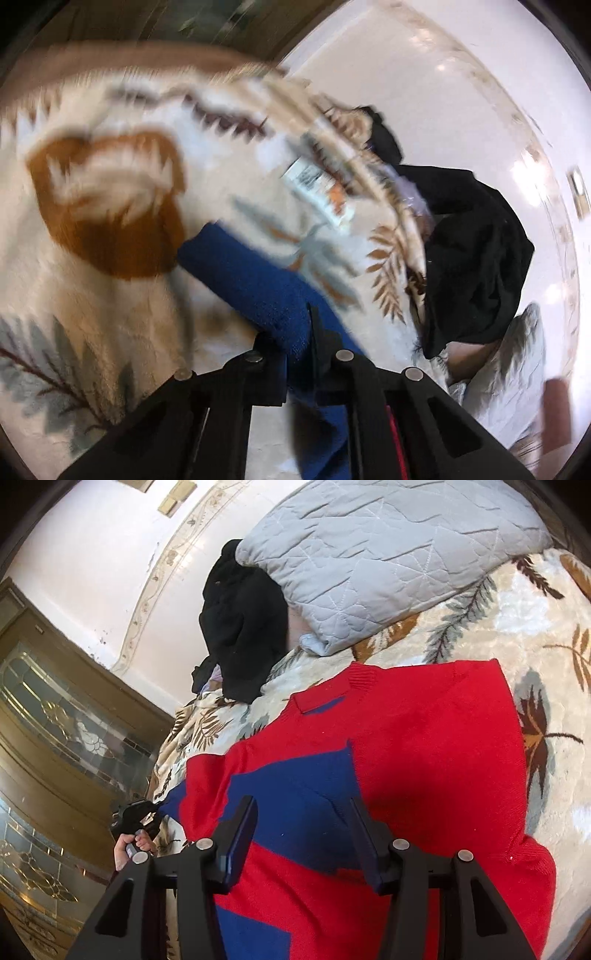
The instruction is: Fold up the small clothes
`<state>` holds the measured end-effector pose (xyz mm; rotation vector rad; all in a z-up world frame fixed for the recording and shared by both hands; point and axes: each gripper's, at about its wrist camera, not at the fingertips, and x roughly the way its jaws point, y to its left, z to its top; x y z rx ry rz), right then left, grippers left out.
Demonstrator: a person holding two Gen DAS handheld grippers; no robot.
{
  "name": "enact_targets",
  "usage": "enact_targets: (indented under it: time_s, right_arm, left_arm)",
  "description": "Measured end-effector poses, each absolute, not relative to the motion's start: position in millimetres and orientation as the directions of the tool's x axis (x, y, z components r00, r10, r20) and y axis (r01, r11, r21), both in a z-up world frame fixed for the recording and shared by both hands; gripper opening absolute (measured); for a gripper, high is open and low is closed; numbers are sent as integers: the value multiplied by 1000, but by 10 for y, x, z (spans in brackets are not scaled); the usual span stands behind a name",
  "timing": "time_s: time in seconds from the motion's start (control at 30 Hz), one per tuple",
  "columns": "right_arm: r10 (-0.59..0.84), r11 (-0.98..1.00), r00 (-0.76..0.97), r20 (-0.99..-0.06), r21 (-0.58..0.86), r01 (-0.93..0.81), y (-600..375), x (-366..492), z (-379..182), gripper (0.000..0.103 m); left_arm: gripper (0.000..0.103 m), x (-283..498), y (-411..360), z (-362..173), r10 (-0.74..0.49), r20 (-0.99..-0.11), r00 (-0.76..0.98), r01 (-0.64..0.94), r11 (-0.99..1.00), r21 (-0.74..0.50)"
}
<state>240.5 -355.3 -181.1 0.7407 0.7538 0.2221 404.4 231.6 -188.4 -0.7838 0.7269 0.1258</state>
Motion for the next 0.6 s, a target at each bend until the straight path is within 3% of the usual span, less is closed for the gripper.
enact_targets:
  time_s: [0.17,0.3,0.47,0.6]
  right_arm:
    - [377,735,756,-535,669,107,-3690,2339,-1751,55]
    - [321,710,794,-516,686,158,-3913,2241,-1691,55]
    - [248,683,835,-491,700,209,-4240,2059,-1597,55]
    - [215,647,850,-480,722,244,-4508,1930,-1592,56]
  left_arm:
    - [8,3912,1707,-1253,-171,-567,806,-163,856,-491]
    - [8,3653,818,-719,-295,-521,801,78,914,-397]
    - [8,3307,-365,-494,-449,-517,728,331,892,-308]
    - [9,3072,-1303,-583,-596,-559,576,521,795,-310]
